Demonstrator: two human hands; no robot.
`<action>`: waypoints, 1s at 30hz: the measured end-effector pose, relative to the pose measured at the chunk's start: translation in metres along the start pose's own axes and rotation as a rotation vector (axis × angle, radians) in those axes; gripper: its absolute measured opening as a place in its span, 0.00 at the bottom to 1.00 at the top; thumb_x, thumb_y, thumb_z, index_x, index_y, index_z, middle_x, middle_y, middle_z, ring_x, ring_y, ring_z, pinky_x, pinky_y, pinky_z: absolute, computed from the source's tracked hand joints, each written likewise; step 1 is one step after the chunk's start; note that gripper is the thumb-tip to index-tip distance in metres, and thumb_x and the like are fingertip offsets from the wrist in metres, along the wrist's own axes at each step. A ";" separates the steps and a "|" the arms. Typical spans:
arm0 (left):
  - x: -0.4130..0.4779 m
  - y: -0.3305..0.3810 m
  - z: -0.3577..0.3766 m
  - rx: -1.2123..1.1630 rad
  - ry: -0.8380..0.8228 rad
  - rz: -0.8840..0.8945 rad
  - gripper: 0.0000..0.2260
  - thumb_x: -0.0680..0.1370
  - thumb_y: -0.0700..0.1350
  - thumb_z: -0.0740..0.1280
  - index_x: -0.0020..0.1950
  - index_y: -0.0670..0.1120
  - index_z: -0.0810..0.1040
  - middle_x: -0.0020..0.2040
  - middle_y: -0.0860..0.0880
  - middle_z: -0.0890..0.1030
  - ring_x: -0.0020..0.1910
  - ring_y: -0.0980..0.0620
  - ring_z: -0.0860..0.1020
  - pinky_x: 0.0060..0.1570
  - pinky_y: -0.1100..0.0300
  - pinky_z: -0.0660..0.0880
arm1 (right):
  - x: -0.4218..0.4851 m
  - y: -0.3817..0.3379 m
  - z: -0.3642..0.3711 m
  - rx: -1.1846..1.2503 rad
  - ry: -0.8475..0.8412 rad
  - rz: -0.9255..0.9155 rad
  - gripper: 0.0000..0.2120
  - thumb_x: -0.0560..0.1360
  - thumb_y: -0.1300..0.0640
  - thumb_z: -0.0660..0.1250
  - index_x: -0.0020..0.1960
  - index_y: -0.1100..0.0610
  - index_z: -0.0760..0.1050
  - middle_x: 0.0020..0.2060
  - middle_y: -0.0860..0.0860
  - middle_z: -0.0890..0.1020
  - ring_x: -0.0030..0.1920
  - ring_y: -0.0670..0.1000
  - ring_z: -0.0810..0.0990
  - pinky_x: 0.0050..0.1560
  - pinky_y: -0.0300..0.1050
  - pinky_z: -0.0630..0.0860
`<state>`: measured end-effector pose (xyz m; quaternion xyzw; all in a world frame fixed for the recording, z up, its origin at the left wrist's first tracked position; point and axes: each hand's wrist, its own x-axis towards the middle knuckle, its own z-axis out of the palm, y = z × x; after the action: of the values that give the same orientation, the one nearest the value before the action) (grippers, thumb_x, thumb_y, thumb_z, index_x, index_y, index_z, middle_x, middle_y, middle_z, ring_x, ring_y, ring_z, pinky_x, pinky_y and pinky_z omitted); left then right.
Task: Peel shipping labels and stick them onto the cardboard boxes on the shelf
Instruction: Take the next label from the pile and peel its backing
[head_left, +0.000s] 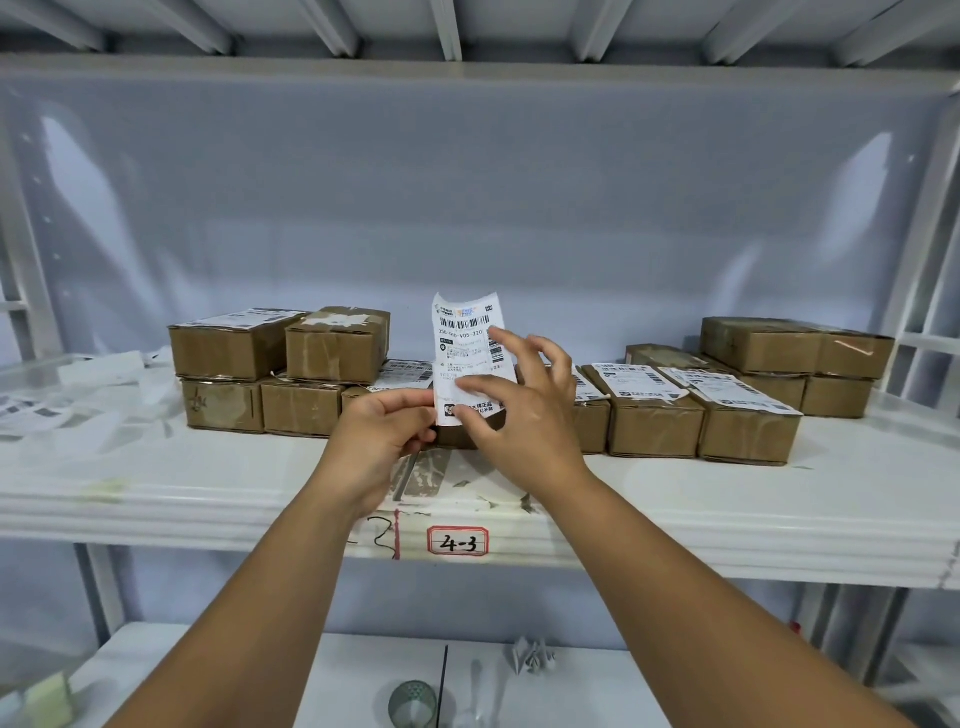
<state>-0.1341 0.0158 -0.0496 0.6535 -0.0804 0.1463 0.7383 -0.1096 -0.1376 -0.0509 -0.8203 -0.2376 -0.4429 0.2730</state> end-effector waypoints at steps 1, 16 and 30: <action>0.000 0.000 0.000 0.002 -0.010 0.002 0.10 0.76 0.30 0.63 0.47 0.42 0.81 0.35 0.48 0.82 0.31 0.56 0.73 0.41 0.61 0.70 | 0.000 0.000 0.001 -0.002 -0.015 0.008 0.11 0.71 0.47 0.70 0.51 0.47 0.83 0.69 0.44 0.69 0.68 0.49 0.54 0.68 0.53 0.58; -0.002 0.001 0.000 0.020 -0.084 0.013 0.09 0.76 0.32 0.64 0.47 0.44 0.80 0.35 0.52 0.84 0.35 0.55 0.76 0.41 0.66 0.74 | 0.000 -0.001 0.004 0.097 -0.042 -0.011 0.09 0.74 0.53 0.67 0.51 0.50 0.83 0.50 0.43 0.81 0.60 0.46 0.64 0.62 0.46 0.60; -0.008 0.005 0.003 0.042 -0.116 0.018 0.08 0.75 0.33 0.66 0.43 0.43 0.82 0.34 0.49 0.83 0.35 0.54 0.79 0.37 0.65 0.70 | 0.000 -0.003 0.001 0.082 -0.118 -0.029 0.13 0.73 0.52 0.68 0.55 0.53 0.82 0.48 0.46 0.84 0.55 0.49 0.71 0.56 0.41 0.68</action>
<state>-0.1432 0.0129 -0.0466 0.6756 -0.1259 0.1161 0.7171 -0.1106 -0.1343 -0.0503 -0.8295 -0.2831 -0.3876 0.2857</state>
